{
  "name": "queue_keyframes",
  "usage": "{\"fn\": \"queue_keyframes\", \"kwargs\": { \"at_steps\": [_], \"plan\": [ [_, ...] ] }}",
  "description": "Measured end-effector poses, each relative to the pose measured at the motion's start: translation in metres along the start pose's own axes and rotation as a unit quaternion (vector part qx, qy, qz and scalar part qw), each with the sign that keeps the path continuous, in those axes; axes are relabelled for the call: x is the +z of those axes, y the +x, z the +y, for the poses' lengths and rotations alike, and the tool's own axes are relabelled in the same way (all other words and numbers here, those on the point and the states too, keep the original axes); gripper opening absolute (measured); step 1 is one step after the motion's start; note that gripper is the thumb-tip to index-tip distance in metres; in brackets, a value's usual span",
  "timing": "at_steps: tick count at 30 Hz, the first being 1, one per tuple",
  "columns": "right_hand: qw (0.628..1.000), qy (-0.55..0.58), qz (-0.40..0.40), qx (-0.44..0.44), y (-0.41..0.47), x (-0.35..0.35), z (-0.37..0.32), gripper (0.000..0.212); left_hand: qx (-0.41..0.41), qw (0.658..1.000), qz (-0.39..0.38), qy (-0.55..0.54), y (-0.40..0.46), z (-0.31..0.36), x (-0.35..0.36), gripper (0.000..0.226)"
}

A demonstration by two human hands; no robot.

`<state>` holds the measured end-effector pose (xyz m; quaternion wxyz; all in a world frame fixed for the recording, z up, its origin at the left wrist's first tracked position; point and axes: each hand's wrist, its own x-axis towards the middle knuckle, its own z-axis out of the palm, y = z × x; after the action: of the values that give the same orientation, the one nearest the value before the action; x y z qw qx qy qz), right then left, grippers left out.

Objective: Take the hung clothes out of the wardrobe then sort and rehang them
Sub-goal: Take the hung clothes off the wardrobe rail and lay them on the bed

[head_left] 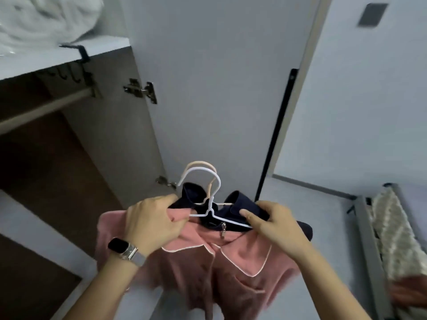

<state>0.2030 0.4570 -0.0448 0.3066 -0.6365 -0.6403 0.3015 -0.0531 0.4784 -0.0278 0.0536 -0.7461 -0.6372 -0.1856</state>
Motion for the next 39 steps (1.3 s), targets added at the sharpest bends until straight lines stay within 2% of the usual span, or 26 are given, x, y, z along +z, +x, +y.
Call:
{"fn": "queue_keyframes", "kwargs": {
  "at_steps": [4,8,16,23,30,39],
  "plan": [
    [0.995,-0.003,0.063,0.078,-0.038,-0.066,0.052,0.037,0.067,0.996,-0.008,-0.063,0.011,0.083,0.016,0.041],
    [0.978,-0.022,0.131,0.162,-0.089,-0.138,0.113,0.037,0.135,0.981,-0.016,-0.140,0.017,0.179,0.033,0.032],
    [0.924,-0.052,0.290,0.242,-0.203,-0.246,0.208,0.031,0.266,0.931,-0.102,-0.229,0.003,0.362,0.081,0.030],
    [0.871,-0.042,0.367,0.326,-0.276,-0.309,0.266,0.027,0.346,0.880,-0.174,-0.275,-0.014,0.487,0.104,0.020],
    [0.786,0.004,0.479,0.391,-0.322,-0.359,0.316,0.021,0.436,0.825,-0.185,-0.306,-0.001,0.611,0.121,0.019],
    [0.681,0.042,0.567,0.461,-0.375,-0.397,0.359,0.017,0.563,0.724,-0.212,-0.339,0.001,0.756,0.141,0.021]
  ]
}}
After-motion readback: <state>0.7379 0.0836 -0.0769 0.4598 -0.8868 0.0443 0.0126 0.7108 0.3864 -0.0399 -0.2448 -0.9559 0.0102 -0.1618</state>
